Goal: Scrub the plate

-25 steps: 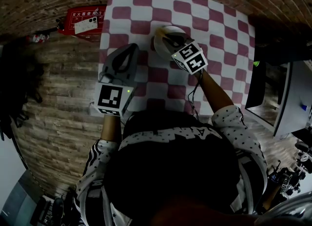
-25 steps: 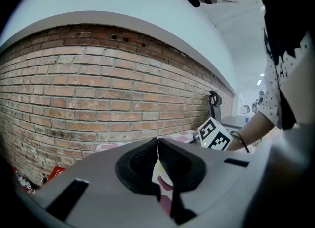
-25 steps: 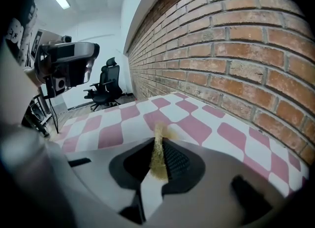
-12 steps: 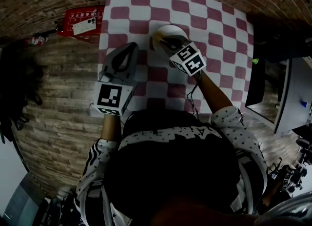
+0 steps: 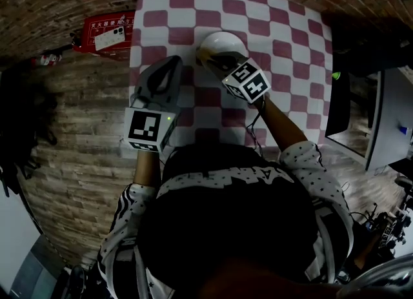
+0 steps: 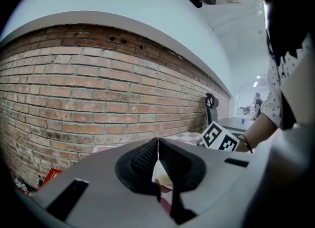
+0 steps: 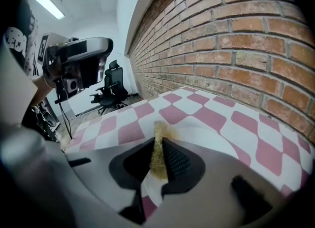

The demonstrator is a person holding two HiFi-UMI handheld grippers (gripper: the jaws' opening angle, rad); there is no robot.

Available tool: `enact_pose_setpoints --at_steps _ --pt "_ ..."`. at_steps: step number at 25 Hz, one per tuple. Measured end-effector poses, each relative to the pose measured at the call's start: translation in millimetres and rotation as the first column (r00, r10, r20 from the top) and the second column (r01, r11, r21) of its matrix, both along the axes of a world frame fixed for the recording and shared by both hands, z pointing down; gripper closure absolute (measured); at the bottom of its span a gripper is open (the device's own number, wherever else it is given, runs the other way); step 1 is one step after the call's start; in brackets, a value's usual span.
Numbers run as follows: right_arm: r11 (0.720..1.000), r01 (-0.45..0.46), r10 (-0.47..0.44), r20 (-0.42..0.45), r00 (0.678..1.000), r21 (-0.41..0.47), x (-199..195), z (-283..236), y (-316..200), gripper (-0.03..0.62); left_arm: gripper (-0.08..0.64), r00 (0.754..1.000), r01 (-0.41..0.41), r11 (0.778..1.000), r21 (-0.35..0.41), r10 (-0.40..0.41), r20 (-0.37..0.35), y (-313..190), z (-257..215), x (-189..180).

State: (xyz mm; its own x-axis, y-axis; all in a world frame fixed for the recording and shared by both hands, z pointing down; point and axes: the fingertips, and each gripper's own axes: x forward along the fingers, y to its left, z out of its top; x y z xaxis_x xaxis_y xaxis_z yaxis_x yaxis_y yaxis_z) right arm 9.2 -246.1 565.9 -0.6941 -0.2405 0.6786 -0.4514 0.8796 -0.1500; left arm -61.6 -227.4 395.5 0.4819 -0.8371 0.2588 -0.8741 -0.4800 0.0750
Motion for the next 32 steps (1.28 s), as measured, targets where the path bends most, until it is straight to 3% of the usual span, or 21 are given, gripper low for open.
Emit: enact_pose_setpoints --at_steps 22,32 --pt "0.999 0.007 -0.006 0.015 1.0 -0.032 -8 -8 32 0.538 0.546 0.998 -0.051 0.999 0.018 0.051 -0.025 5 -7 5" --pt "0.999 -0.037 0.036 0.032 0.999 0.024 4 -24 7 0.538 0.546 0.998 -0.051 0.999 0.014 0.052 -0.02 2 -7 6"
